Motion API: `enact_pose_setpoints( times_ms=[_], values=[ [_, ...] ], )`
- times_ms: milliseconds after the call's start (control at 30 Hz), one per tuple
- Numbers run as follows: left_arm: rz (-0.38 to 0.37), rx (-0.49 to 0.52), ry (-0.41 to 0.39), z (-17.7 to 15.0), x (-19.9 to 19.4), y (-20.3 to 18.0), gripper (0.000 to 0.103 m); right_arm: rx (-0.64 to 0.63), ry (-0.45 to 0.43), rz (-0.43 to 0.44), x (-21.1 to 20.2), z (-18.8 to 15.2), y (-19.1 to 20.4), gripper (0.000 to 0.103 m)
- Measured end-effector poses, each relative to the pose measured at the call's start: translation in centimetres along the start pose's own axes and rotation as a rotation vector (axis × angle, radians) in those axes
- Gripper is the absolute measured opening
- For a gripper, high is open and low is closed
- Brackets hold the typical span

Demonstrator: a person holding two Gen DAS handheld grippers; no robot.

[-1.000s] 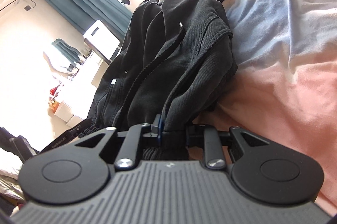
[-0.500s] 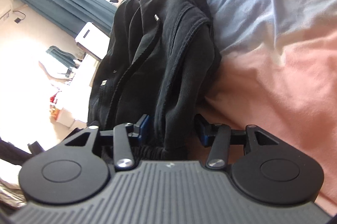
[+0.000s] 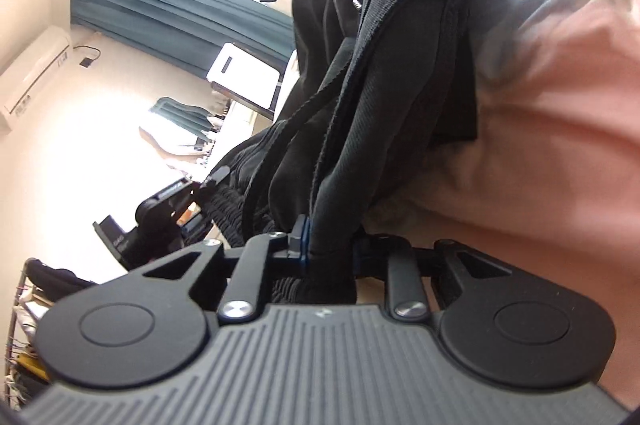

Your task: Fold clothes

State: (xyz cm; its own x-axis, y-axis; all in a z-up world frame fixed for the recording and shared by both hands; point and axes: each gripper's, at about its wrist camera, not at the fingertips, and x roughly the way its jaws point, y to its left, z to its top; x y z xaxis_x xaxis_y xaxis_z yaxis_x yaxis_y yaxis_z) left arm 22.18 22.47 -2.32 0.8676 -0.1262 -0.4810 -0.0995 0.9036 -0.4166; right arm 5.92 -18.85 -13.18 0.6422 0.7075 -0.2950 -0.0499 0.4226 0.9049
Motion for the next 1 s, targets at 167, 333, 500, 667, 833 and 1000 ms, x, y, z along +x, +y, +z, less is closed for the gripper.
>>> enact_pose_setpoints(
  times_ms=[167, 333, 500, 667, 833, 1000],
  values=[
    [0.058, 0.031, -0.020, 9.7, 1.5, 2.0, 0.017, 0.043, 0.032, 0.161, 7.5, -3.5, 4.4, 0.023],
    [0.243, 0.150, -0.069, 17.9, 4.9, 6.4, 0.017, 0.019, 0.116, 0.331, 18.6, -6.3, 9.7, 0.023],
    [0.374, 0.254, 0.079, 17.2, 12.5, 12.1, 0.018, -0.022, 0.213, 0.229, 26.8, -9.1, 8.9, 0.023],
    [0.402, 0.152, 0.119, 13.0, 16.3, 16.7, 0.025, -0.040, 0.280, 0.171, 30.1, -10.2, 7.1, 0.023],
    [0.442, 0.094, 0.092, 12.8, 13.5, 17.1, 0.051, -0.116, 0.289, 0.166, 29.4, -10.4, 8.1, 0.027],
    [0.467, 0.068, 0.060, 12.7, 9.2, 16.1, 0.090, -0.169, 0.299, 0.157, 26.9, -11.1, 8.9, 0.076]
  ],
)
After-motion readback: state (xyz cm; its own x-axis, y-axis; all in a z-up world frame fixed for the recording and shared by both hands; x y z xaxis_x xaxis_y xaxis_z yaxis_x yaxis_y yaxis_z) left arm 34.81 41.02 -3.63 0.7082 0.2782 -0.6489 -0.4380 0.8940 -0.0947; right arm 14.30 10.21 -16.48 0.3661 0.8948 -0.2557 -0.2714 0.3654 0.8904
